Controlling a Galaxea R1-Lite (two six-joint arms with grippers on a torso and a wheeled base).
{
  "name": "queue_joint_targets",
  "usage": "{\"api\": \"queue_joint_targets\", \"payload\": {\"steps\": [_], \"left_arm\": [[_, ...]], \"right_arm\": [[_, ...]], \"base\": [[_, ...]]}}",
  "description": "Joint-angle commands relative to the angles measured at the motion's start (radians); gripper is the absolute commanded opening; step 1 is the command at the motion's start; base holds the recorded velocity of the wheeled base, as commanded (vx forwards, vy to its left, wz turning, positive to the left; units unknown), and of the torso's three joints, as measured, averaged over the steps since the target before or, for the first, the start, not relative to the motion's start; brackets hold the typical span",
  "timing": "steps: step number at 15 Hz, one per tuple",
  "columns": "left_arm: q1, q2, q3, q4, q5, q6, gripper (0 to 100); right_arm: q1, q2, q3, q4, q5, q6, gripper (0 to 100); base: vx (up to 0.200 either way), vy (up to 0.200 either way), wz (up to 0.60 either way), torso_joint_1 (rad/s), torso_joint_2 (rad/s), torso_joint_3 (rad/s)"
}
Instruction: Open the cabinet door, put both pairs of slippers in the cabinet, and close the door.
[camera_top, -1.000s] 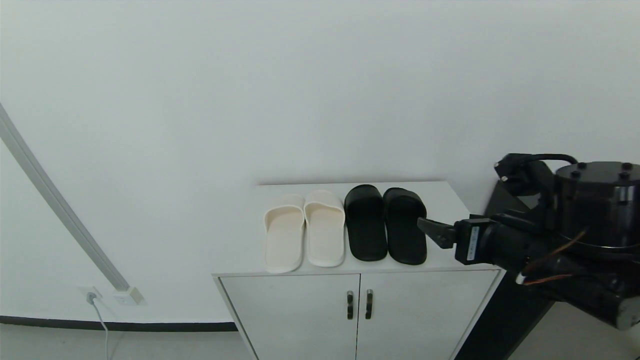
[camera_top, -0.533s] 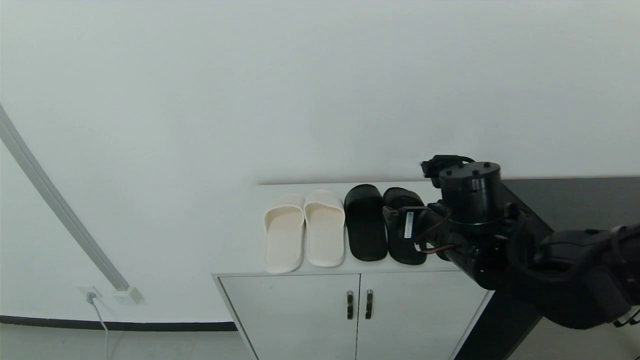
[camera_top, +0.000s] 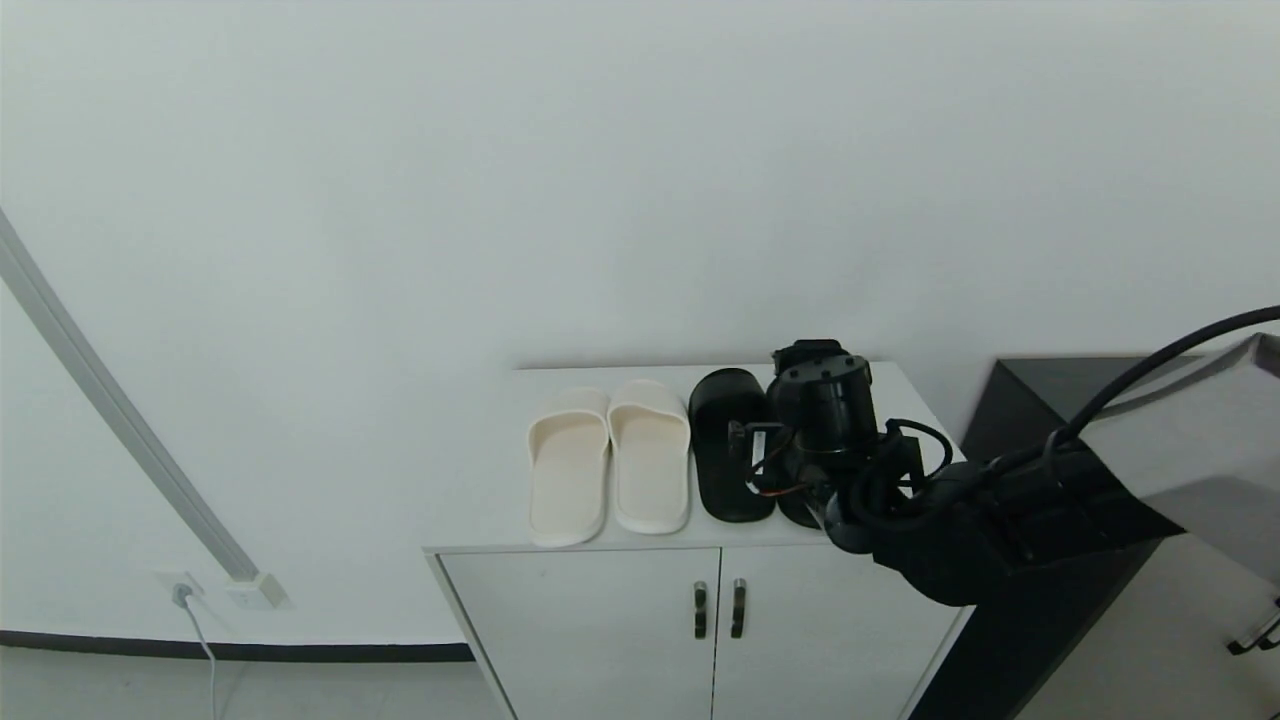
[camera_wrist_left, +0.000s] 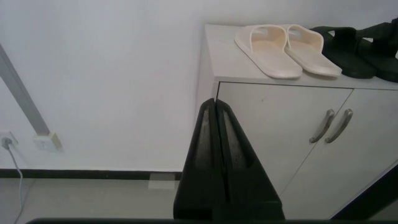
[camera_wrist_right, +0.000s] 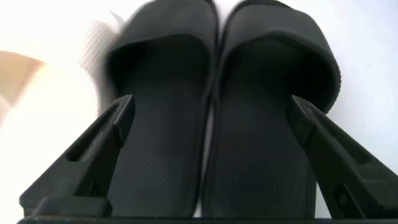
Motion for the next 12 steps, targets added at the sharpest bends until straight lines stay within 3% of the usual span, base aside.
{"api": "queue_joint_targets", "payload": {"steps": [1,6,9,12], "left_arm": [[0.0,0.001,0.001,0.0,0.0,-0.001,0],[0.0,0.001,0.0,0.0,0.0,-0.002,0],[0.0,0.001,0.0,0.0,0.0,-0.002,0],[0.0,0.001,0.0,0.0,0.0,-0.002,0]], "right_arm": [[-0.017,0.074,-0.045,-0.002,0.002,0.0,100],[-0.056,0.155,-0.123,-0.034,0.012,-0.046,100],[-0.085,0.224,-0.192,-0.135,0.025,-0.138,100],[-0.091,0.267,-0.272,-0.126,0.031,-0.143,100]], "base": [[0.0,0.0,0.0,0.0,0.0,0.0],[0.0,0.0,0.0,0.0,0.0,0.0],[0.0,0.0,0.0,0.0,0.0,0.0],[0.0,0.0,0.0,0.0,0.0,0.0]]}}
